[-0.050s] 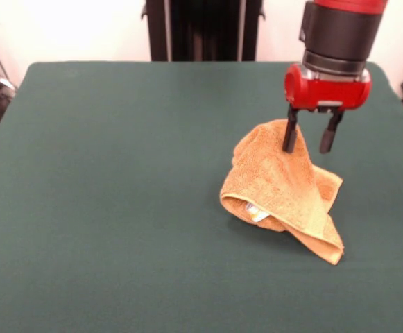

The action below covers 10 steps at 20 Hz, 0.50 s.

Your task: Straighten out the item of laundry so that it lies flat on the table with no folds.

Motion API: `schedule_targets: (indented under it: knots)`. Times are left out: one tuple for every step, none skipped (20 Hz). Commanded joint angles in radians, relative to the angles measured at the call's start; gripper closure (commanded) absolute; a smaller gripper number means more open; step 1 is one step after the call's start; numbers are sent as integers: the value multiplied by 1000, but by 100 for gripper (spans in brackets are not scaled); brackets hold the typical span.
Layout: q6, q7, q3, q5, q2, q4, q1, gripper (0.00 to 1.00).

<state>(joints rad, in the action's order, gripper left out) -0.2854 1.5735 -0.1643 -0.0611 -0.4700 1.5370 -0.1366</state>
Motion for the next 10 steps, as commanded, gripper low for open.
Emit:
schedule_targets:
  knots:
    - [-83,183,59,-47,69,-76,-1,0]
    - [-93,181,58,-48,75,-91,-1,0]
    - [-102,180,56,-49,81,-107,-2,0]
    - [-105,179,58,-48,77,-105,-2,0]
    - [-109,176,61,-48,77,-109,-1,0]
    - [-114,173,63,-47,78,-113,0,0]
    - [-115,171,65,-46,80,-120,1,0]
    - [-120,172,63,-46,84,-127,0,0]
    - [-124,172,61,-46,88,-135,-1,0]
    - [-128,170,60,-46,90,-143,-1,0]
